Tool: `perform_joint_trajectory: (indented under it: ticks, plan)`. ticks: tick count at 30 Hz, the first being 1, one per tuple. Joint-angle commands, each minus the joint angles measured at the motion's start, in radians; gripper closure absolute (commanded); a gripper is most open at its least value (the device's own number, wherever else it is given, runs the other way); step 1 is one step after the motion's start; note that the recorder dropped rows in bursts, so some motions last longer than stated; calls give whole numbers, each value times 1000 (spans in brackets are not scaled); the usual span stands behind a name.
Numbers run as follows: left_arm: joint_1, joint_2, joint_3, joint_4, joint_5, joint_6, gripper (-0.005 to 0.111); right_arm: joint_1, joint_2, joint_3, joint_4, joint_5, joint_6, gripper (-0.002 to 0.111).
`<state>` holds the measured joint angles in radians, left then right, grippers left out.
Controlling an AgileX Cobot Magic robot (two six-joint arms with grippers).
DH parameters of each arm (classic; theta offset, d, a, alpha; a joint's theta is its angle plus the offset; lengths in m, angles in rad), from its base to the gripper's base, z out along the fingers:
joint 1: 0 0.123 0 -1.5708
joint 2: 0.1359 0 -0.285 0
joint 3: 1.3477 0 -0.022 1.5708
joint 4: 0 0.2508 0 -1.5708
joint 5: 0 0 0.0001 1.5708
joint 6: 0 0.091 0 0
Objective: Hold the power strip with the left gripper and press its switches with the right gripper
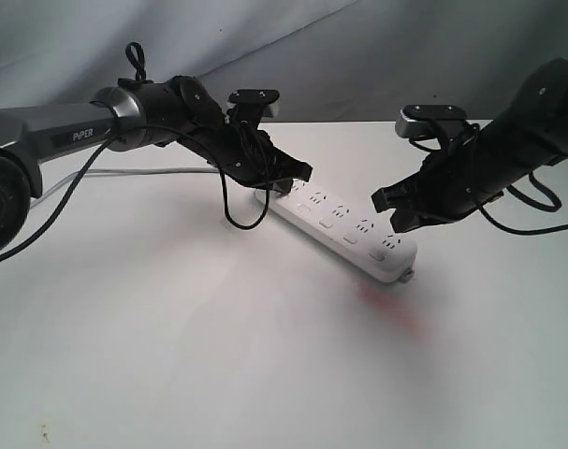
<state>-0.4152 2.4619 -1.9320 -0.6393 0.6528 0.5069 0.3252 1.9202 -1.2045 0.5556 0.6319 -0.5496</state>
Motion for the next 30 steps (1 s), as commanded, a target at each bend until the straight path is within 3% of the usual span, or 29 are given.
perform_joint_trajectory:
  ticks: [1,10,18,30]
  plan:
    - [-3,3,-3,-8,-5,-10,107,4,28,-7,19,13,-11,108]
    - [-3,3,-3,-10,-5,-13,107,49,30,-7,81,50,-45,108]
    - [-3,3,-3,-58,-5,-13,107,73,30,-7,-58,-2,41,108]
    - [-3,3,-3,-58,-9,-13,107,74,85,-7,-58,-4,42,108]
